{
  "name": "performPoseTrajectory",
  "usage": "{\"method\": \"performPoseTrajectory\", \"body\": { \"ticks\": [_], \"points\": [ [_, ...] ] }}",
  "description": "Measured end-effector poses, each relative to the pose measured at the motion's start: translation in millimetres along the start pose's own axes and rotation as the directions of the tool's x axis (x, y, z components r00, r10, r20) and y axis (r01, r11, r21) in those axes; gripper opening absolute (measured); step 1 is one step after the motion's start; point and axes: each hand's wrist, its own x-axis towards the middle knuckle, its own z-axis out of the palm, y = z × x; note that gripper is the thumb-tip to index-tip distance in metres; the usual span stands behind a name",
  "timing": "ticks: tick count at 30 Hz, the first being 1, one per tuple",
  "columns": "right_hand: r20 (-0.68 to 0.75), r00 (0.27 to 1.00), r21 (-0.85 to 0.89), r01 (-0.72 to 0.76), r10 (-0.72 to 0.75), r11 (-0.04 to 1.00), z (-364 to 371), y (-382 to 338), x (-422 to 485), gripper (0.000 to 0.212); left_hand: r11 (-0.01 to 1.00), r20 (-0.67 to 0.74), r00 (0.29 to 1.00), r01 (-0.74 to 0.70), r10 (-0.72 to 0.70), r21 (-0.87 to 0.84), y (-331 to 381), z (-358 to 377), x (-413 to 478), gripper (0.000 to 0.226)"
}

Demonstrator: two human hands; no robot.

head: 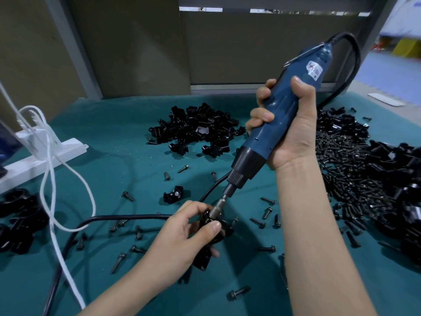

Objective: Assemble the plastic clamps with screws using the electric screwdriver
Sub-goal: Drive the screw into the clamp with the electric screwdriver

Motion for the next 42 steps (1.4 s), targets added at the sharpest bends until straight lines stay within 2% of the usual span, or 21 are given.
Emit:
{"method": "performPoseTrajectory", "body": {
  "ticks": [2,7,9,12,15,18,35,42],
  "points": [
    [-0.005,1.000,0.000,0.023,-0.023,1.000,0.9,-1.6,-0.9,0.022,1.000,-0.016,1.000,0.001,-0.001,0.007,1.8,1.1,-1.1,0.019],
    [-0.019,0.999,0.022,0.049,-0.049,0.999,3.0,-1.6,-1.7,0.021,1.000,-0.087,0.996,0.004,-0.004,0.005,-1.2,2.3,0.2,0.017],
    [-0.023,0.999,0.028,0.049,-0.048,0.998,3.6,-0.8,-1.2,0.021,0.997,-0.075,0.997,0.025,-0.030,-0.068,-3.1,4.3,-0.8,0.022],
    [-0.030,0.999,0.025,0.043,-0.042,0.999,4.4,0.8,-0.6,0.020,0.982,-0.055,0.997,0.035,-0.046,-0.185,-3.5,7.1,-2.0,0.015],
    [-0.033,0.999,0.018,0.043,-0.042,0.999,5.3,2.1,-0.6,0.020,0.964,-0.066,0.997,0.028,-0.047,-0.264,-0.7,9.4,-3.1,0.018],
    [-0.034,0.999,0.025,0.032,-0.032,0.999,5.8,2.9,-0.7,0.021,0.971,-0.071,0.997,0.002,-0.019,-0.238,2.8,8.9,-2.8,0.031],
    [0.023,1.000,0.039,-0.007,0.006,0.999,9.8,8.2,0.0,0.020,0.967,0.023,0.997,0.076,-0.072,-0.242,-0.7,4.4,1.0,0.034],
    [0.034,0.999,0.012,0.010,-0.011,1.000,13.3,10.8,0.3,0.019,0.960,-0.011,0.995,0.096,-0.103,-0.263,-7.5,1.8,3.9,0.009]
  ]
}}
